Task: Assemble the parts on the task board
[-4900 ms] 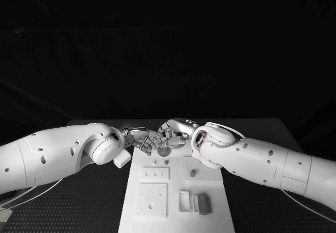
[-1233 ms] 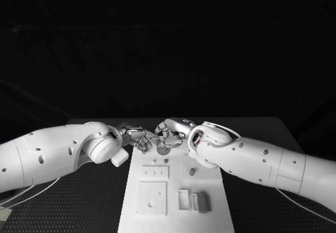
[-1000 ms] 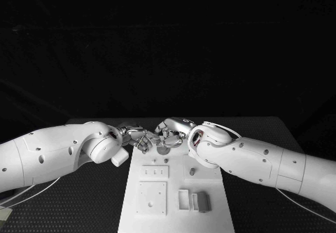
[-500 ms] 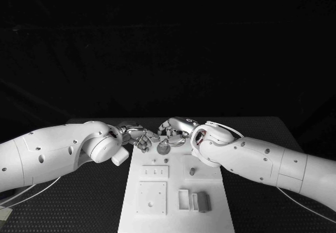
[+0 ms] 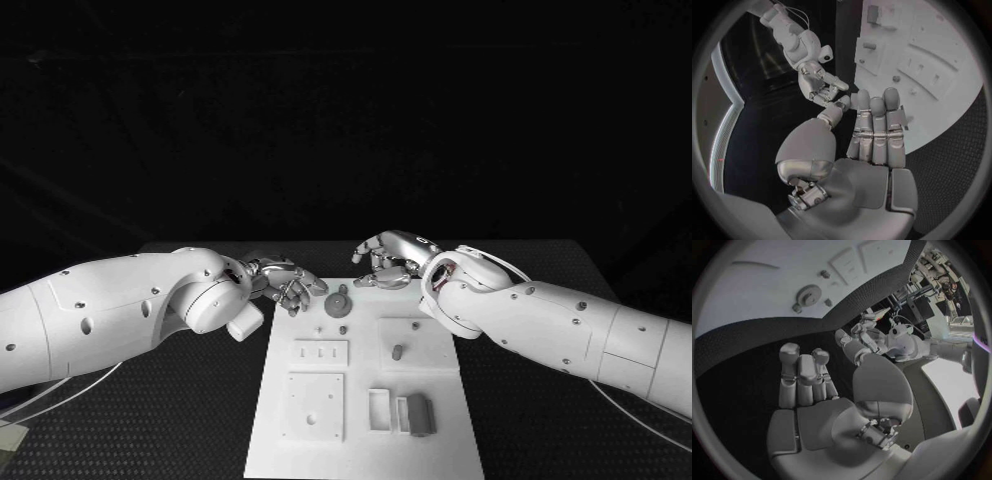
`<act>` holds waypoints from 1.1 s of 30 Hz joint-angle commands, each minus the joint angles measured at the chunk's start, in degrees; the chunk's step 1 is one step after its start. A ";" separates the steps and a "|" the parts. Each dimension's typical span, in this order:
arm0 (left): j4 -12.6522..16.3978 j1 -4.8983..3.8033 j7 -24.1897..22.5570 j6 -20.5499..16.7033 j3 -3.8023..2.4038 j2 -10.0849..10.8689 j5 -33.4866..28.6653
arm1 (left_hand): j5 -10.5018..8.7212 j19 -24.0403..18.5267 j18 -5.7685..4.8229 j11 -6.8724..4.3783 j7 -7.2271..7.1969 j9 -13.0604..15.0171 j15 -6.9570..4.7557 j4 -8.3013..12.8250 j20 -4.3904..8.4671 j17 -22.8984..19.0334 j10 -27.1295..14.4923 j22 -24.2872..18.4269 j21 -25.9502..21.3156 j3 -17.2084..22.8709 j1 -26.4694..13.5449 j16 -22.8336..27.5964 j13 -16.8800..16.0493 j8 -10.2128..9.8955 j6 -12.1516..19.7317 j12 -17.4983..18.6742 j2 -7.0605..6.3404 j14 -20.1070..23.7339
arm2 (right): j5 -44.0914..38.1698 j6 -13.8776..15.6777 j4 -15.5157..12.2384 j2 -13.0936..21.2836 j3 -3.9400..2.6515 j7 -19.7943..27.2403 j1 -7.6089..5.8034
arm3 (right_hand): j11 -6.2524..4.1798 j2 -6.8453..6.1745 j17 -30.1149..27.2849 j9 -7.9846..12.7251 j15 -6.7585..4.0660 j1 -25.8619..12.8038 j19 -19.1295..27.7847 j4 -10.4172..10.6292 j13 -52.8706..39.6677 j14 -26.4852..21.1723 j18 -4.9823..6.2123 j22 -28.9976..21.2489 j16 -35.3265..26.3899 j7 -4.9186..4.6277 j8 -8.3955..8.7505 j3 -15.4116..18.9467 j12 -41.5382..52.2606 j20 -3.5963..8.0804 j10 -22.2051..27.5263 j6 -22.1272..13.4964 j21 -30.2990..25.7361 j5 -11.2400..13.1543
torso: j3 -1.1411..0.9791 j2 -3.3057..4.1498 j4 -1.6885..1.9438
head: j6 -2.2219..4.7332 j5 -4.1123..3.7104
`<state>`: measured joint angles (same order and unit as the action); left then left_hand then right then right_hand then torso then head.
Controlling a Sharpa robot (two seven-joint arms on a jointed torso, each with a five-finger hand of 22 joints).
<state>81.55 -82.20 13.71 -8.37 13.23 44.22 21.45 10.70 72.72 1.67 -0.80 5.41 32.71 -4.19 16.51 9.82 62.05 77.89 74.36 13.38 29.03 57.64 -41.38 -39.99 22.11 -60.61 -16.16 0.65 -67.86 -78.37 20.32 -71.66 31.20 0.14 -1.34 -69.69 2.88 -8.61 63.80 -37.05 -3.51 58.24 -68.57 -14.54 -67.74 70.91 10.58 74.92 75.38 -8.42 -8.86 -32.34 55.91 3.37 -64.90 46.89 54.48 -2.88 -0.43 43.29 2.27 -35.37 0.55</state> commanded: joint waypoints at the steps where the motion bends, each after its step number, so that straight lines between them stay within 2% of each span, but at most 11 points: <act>1: -0.14 0.04 4.07 2.80 -0.02 -0.34 5.55 | 0.36 0.43 0.86 -0.32 -1.85 4.80 -0.15 -0.07 0.00 0.17 0.09 0.40 0.31 0.38 -0.72 -0.52 -0.30 0.18 -2.25 -0.56 0.13 -0.22 | 2.67 4.09 0.90 0.41 -0.37 1.77 -0.01 | -0.14 -0.15 -0.02 -0.03 -0.02 0.01 0.10 0.22 0.06 -0.34 4.42 0.48 -0.27 -0.90 -0.02 0.21 -0.05 0.36 0.37 -0.51 -0.27 0.15 | -0.04 -0.01 -0.05 | -0.04 0.13; 6: -0.50 0.79 7.89 4.62 0.36 -0.84 10.92 | 0.71 1.59 0.88 -0.87 -2.15 7.24 -0.84 -0.09 0.68 0.78 -0.12 1.99 1.45 0.18 -1.47 -3.01 -2.21 1.10 -2.21 -3.29 0.54 -0.46 | 5.43 8.07 2.42 1.08 -1.77 3.21 -0.03 | -0.19 0.06 -0.13 -0.07 -0.06 0.03 0.09 0.35 0.10 -0.45 4.42 0.49 -0.35 -0.86 -0.12 0.22 -0.02 0.35 0.37 -0.32 -0.30 0.15 | 0.00 0.04 -0.07 | -0.18 0.07; 10: -0.59 1.07 9.18 5.04 0.42 -1.23 15.60 | 2.61 2.54 1.03 -1.43 -2.57 10.38 -1.65 -0.05 1.55 0.59 -1.04 2.16 5.04 -0.24 -2.87 -6.04 -4.59 2.18 -2.16 -6.82 1.23 -0.47 | 7.59 9.84 2.63 1.56 -2.18 4.30 -0.15 | -0.19 0.08 -0.44 -0.06 -0.07 -0.03 0.13 0.43 0.13 -0.71 4.42 0.49 -0.57 -0.86 -0.11 0.26 -0.04 0.33 0.41 -0.35 -0.34 0.15 | -0.03 0.02 -0.06 | -0.44 0.12; 12: -0.42 1.15 10.33 3.36 0.45 -1.50 20.22 | 1.75 2.28 0.95 -1.74 -2.84 12.70 -2.08 -0.50 1.99 0.06 -1.58 2.18 7.37 2.42 -4.04 -8.14 -5.74 2.74 -2.33 -9.19 0.72 -0.25 | 8.15 9.85 2.70 1.72 -2.29 4.39 -0.22 | -0.19 0.11 -0.54 -0.06 -0.07 -0.10 0.16 0.52 0.16 -0.82 4.42 0.49 -0.66 -0.86 -0.11 0.30 -0.06 0.31 0.45 -0.34 -0.37 0.15 | -0.04 0.02 0.01 | -0.63 0.14; 14: -0.36 1.27 11.02 3.15 0.45 -1.75 23.39 | 5.03 2.69 1.06 -2.30 -3.33 14.86 -2.67 -0.29 2.51 -0.12 -1.37 2.21 9.72 3.09 -5.82 -10.38 -6.78 3.63 -2.91 -11.48 0.93 -0.66 | 8.26 9.74 2.76 1.83 -2.32 4.42 -0.25 | -0.20 0.13 -0.63 -0.06 -0.07 -0.11 0.18 0.55 0.18 -0.90 4.42 0.48 -0.73 -0.85 -0.11 0.30 -0.07 0.30 0.47 -0.33 -0.39 0.15 | -0.04 0.02 0.02 | -0.72 0.14; 17: -0.42 1.45 12.81 3.20 0.44 -2.16 23.95 | 7.74 2.18 1.12 -2.99 -3.91 19.50 -3.69 0.01 3.54 -1.23 -2.45 2.12 14.58 4.93 -7.62 -14.65 -8.37 4.74 -2.80 -15.82 0.83 -0.25 | 8.33 9.58 2.85 1.85 -2.34 4.39 -0.26 | -0.20 0.16 -0.64 -0.07 -0.07 -0.09 0.21 0.57 0.20 -0.94 4.42 0.48 -0.77 -0.84 -0.13 0.30 -0.08 0.29 0.50 -0.30 -0.42 0.15 | 0.01 0.04 0.03 | -0.88 0.06; 23: -0.57 1.88 16.06 4.11 0.43 -3.07 25.75 | 9.30 2.09 1.23 -3.37 -4.04 22.60 -4.56 -0.03 4.29 -3.13 -2.96 2.14 18.65 5.47 -7.88 -18.12 -8.77 4.60 -2.71 -19.02 0.77 -0.47 | 8.24 9.15 2.61 1.93 -2.36 4.20 -0.26 | -0.23 0.27 -0.65 -0.08 -0.10 0.12 0.30 0.50 0.26 -1.03 4.42 0.49 -0.84 -0.81 -0.17 0.26 -0.12 0.28 0.59 -0.22 -0.49 0.15 | -0.01 0.03 0.05 | -1.21 -0.06; 29: -0.89 2.49 18.17 5.77 0.43 -4.15 25.48 | 4.58 0.06 1.15 -2.90 -3.46 24.48 -4.49 -0.18 4.35 -4.95 -5.12 2.07 21.22 5.84 -6.99 -20.75 -8.43 2.96 -1.57 -20.94 0.98 1.47 | 8.06 9.01 2.63 1.93 -2.37 3.81 -0.26 | -0.24 0.32 -0.64 -0.09 -0.11 0.21 0.34 0.45 0.28 -1.05 4.42 0.50 -0.86 -0.81 -0.18 0.25 -0.13 0.27 0.61 -0.21 -0.52 0.15 | 0.03 0.03 0.06 | -1.66 0.00; 31: -0.94 2.74 18.25 6.31 0.42 -4.33 25.33 | 0.99 -0.42 1.16 -2.73 -3.18 25.26 -4.45 -0.36 4.33 -5.30 -5.82 2.08 21.94 5.78 -6.88 -21.73 -8.68 2.41 -0.94 -21.84 1.97 2.04 | 8.05 8.95 2.63 1.90 -2.38 3.59 -0.26 | -0.24 0.32 -0.64 -0.09 -0.11 0.23 0.34 0.44 0.29 -1.06 4.42 0.50 -0.87 -0.80 -0.18 0.26 -0.13 0.27 0.62 -0.21 -0.52 0.15 | 0.01 0.04 0.05 | -1.72 0.04; 32: -1.00 2.85 18.33 6.09 0.41 -4.49 25.09 | -2.15 -0.97 1.14 -2.55 -2.95 26.17 -4.37 -0.20 4.27 -5.49 -6.61 2.10 22.42 5.62 -7.00 -22.49 -9.10 2.24 -0.36 -22.68 3.26 2.67 | 8.05 8.96 2.65 1.88 -2.38 3.44 -0.26 | -0.24 0.33 -0.64 -0.09 -0.11 0.24 0.35 0.43 0.29 -1.06 4.42 0.50 -0.87 -0.80 -0.18 0.26 -0.13 0.27 0.62 -0.21 -0.53 0.15 | 0.01 0.05 0.03 | -1.79 0.02; 33: -1.05 2.90 18.33 6.02 0.41 -4.58 25.09 | -2.94 -1.23 1.17 -2.50 -2.89 26.83 -4.37 -0.11 4.27 -5.67 -7.08 2.10 22.83 5.54 -7.03 -23.04 -9.41 2.16 -0.10 -23.31 3.65 2.98 | 8.05 8.94 2.68 1.88 -2.38 3.42 -0.26 | -0.24 0.34 -0.64 -0.09 -0.11 0.25 0.35 0.43 0.29 -1.06 4.42 0.50 -0.87 -0.80 -0.18 0.26 -0.13 0.27 0.62 -0.21 -0.53 0.15 | 0.02 0.05 0.02 | -1.85 0.00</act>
<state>80.51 -79.31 30.33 -3.99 13.68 39.83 45.92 8.38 72.21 1.09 -2.36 4.15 42.37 -7.80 16.41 13.69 56.38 74.52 74.93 36.25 34.93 49.00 -64.18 -49.34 24.38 -59.35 -39.43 2.14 -66.09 -70.44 29.09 -68.93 33.11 -2.19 2.05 -69.94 2.66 -8.61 63.23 -37.07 -3.60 58.24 -68.15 -14.22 -67.50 70.41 10.53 74.91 74.88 -8.79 -8.86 -32.02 55.91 3.33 -64.70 46.61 54.25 -2.88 -0.42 43.33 2.32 -37.08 0.52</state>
